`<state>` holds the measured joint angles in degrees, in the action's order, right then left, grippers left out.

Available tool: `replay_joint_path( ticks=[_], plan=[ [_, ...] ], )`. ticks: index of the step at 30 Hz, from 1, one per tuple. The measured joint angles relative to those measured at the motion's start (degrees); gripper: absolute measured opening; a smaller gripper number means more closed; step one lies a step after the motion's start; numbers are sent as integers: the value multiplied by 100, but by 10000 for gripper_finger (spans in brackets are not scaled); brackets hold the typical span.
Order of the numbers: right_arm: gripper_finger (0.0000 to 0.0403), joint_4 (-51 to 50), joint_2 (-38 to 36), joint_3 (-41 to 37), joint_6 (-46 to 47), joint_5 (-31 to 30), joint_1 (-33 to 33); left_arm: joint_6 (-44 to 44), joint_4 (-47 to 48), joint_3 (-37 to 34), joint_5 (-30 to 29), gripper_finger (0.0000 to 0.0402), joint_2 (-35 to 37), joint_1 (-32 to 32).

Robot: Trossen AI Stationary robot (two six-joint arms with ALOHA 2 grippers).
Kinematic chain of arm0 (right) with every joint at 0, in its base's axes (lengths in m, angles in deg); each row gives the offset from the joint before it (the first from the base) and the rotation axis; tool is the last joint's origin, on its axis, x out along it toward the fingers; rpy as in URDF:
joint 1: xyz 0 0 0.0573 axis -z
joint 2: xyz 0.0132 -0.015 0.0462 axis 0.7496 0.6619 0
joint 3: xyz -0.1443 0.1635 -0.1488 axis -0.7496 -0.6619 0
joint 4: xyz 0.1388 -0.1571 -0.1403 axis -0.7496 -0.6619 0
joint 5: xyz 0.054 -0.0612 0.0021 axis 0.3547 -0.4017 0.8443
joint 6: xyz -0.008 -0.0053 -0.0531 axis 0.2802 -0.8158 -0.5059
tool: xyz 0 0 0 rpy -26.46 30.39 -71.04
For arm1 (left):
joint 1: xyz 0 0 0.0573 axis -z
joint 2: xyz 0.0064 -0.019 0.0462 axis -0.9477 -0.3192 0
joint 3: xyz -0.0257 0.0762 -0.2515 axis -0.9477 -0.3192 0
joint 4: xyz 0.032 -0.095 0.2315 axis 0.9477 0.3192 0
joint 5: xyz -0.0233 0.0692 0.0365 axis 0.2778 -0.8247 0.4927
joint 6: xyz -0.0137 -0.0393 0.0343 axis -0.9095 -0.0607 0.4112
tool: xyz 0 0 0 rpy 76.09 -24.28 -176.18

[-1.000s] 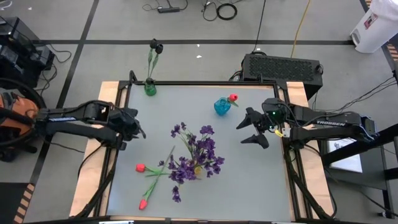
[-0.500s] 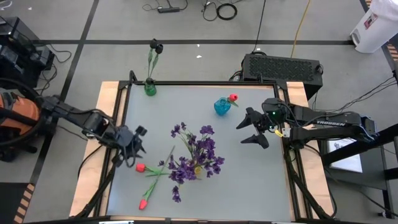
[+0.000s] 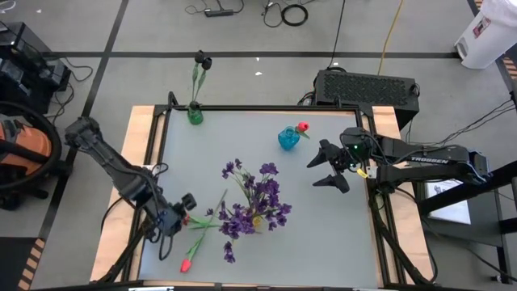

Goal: Sort flowers into vase by color
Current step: Put the bottom pink flower into the blue vase

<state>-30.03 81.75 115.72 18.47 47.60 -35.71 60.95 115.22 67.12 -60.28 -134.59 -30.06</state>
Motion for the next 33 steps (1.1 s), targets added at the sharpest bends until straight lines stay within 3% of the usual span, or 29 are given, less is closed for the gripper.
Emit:
replay_joint_path(
  ticks=[10, 27, 33],
  plan=[
    [345, 0, 0, 0, -2, 0, 0, 564, -1162, 0, 20, 118, -767, 380],
    [345, 0, -1, 0, 0, 0, 0, 579, -1505, 0, 212, 118, -1792, 382],
    [345, 0, -2, 0, 0, 0, 0, 996, -1537, 0, 195, 118, -2059, 382]
  ],
)
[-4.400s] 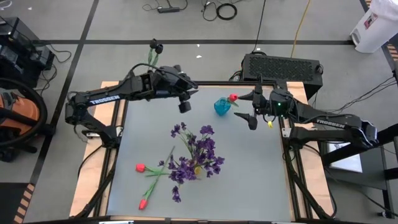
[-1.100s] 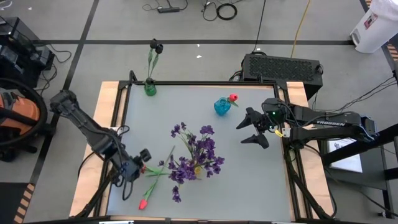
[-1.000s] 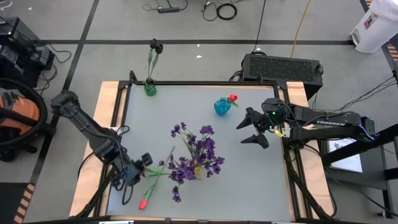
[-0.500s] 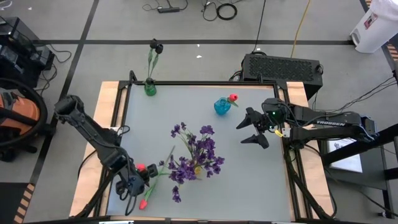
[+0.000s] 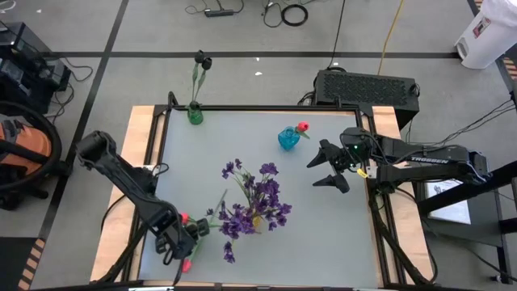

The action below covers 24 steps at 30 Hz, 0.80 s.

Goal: Sort flowers into vase by color
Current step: Put the bottom pink flower into the blue vase

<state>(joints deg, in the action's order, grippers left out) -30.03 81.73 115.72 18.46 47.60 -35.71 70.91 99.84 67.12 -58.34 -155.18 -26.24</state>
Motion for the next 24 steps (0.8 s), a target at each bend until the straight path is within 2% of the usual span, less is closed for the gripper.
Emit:
replay_joint_path(
  ticks=[9, 15, 20, 24],
  plan=[
    [345, 0, 2, 0, -1, 0, 1, 1850, 30, 0, -107, 118, -78, -4],
    [345, 0, 2, 0, 0, 0, 0, 2742, 26, 0, -742, 118, -78, -20],
    [345, 0, 2, 0, 0, 0, 0, 3326, 24, 0, -1035, 118, -78, -22],
    [345, 0, 0, 0, 0, 0, 0, 3319, 16, 0, -1036, 118, -78, -107]
  ],
)
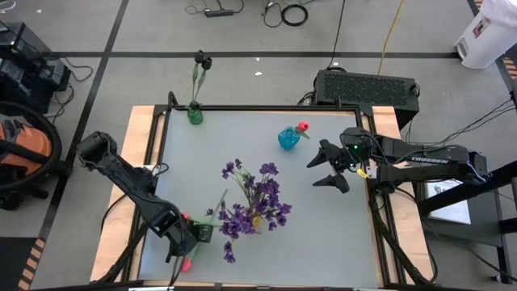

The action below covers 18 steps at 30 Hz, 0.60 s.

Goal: Sort flowers into vase by color
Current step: Put the bottom pink flower into the blue vase

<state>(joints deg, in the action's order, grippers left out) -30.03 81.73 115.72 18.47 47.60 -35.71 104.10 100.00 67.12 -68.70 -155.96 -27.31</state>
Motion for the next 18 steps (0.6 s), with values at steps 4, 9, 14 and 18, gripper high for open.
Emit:
replay_joint_path(
  ticks=[4, 9, 14, 18],
  plan=[
    [345, 0, 2, 0, 0, 0, 0, -9, -15, 0, 2, 118, 0, -139],
    [345, 0, 2, 0, -2, 0, 2, -14, -125, 0, 73, 118, 0, -313],
    [345, 0, 2, 0, 0, 1, 1, 233, -136, -65, 208, 118, 0, -317],
    [345, 0, 2, 0, 0, 0, 0, 680, -132, -254, 212, 118, 0, -308]
  ],
)
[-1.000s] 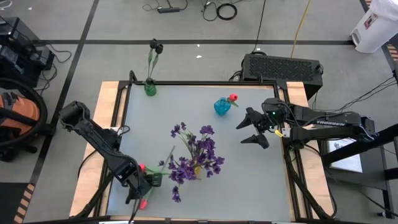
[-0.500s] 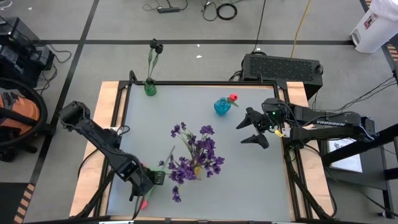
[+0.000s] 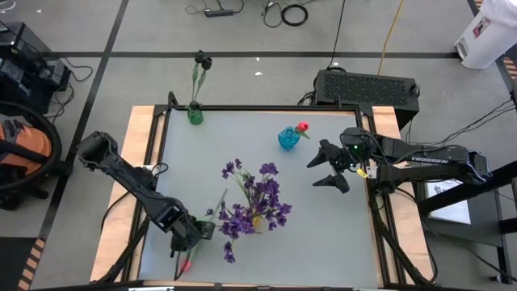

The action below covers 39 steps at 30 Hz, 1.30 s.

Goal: Sort flowers into vase by color
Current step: Put the bottom pink flower into the blue vase

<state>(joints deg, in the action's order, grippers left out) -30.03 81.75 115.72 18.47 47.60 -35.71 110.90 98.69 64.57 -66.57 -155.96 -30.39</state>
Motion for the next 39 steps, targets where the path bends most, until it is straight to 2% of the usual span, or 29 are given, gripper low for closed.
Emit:
replay_joint_path(
  ticks=[14, 25, 39],
  plan=[
    [345, 0, 0, 0, -1, 1, 1, 105, -327, -56, 155, 118, -79, -22],
    [345, 0, -1, 0, 0, 0, 0, 75, -263, -56, 152, 118, -517, -197],
    [345, 0, 0, 0, 0, 0, 0, 56, -299, -56, 156, 118, -529, -197]
  ],
)
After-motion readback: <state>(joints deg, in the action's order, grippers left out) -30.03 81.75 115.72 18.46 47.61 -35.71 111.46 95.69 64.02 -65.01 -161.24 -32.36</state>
